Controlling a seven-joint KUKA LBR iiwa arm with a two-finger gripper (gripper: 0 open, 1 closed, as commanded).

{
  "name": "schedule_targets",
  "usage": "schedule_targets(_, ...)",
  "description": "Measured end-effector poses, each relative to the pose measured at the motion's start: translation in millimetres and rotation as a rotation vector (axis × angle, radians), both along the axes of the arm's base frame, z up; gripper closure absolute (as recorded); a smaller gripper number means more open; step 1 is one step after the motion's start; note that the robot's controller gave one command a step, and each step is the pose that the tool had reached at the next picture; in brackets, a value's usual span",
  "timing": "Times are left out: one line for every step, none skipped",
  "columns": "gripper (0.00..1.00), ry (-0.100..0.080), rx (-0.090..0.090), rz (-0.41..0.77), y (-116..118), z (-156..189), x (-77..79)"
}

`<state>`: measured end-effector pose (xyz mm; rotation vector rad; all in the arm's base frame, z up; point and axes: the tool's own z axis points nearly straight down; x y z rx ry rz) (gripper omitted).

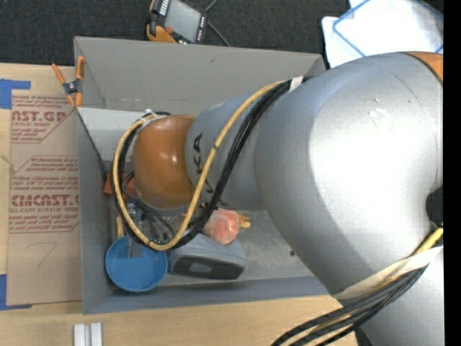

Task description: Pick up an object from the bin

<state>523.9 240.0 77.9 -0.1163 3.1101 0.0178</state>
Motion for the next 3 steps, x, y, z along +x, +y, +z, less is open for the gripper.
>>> schedule_targets(1.0,0.0,0.0,0.0,-0.1,0.0,0.1)
schedule_targets(1.0,0.006,-0.002,0.0,-0.8,29.4,-2.3)
schedule_targets(1.0,0.006,-0.001,0.0,-0.3,57.4,-2.1)
